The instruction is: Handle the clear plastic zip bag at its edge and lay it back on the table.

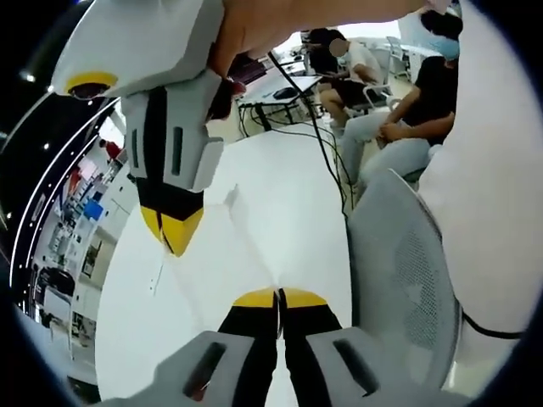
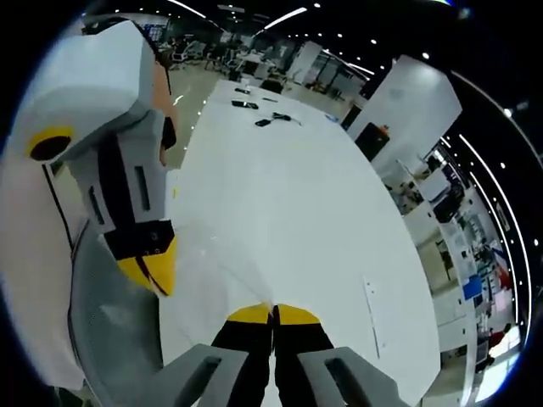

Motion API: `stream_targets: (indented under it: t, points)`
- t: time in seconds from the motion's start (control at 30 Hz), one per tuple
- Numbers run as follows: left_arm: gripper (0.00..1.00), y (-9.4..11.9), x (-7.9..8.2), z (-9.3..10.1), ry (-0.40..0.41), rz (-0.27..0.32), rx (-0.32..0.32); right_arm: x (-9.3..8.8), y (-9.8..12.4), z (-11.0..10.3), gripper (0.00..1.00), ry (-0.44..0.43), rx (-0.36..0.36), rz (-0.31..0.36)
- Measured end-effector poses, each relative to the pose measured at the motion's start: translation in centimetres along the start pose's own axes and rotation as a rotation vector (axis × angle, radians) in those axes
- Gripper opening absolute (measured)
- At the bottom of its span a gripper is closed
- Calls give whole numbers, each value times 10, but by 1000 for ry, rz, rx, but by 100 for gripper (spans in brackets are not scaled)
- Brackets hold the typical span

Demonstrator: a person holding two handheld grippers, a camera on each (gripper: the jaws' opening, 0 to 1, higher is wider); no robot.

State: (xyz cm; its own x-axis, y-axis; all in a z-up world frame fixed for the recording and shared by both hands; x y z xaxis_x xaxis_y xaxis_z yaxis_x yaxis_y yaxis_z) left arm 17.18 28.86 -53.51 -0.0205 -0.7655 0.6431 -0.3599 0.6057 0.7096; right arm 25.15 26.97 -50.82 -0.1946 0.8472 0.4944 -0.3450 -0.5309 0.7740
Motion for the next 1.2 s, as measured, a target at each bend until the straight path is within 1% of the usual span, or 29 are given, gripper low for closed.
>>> stream_targets:
  t: [0.23, 0.47, 0.73, 0.8, 0.9, 0.97, 1.2]
  points:
    - [1, 1, 4, -6, 6, 30, 27, 0, 0, 0, 0, 8, -1, -3]
    - [7, 4, 7, -12, 16, 55, 54, 0, 1, 3, 0, 5, -7, -5]
    - [9, 8, 8, -16, 37, 75, 70, -5, -1, 8, 0, 6, -11, -15]
    - [10, 10, 7, -18, 56, 85, 78, -6, -1, 10, 0, 5, -13, -17]
    - [11, 13, 6, -22, 108, 107, 94, -9, 0, 14, 0, 1, -21, -19]
    - [12, 15, 5, -25, 125, 115, 103, -11, -1, 17, 0, 2, -26, -24]
    - [17, 18, -4, -30, 196, 127, 130, -17, 0, 25, 0, 6, -45, -39]
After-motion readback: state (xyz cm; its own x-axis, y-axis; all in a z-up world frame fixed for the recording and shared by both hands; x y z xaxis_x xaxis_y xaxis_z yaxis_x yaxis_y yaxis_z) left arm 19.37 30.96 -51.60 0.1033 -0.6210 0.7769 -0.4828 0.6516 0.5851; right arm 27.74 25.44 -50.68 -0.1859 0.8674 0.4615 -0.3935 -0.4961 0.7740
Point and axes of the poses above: the point that each gripper's makers call its tool centre point, and the gripper's own axes: y roughly backward along the fingers, z roughly to its right, x roughly out of its top, the point moved 2 cm from there along y, roughly backward along the fingers, and after that the axes turned 4 degrees about y, right-handed, at the moved point
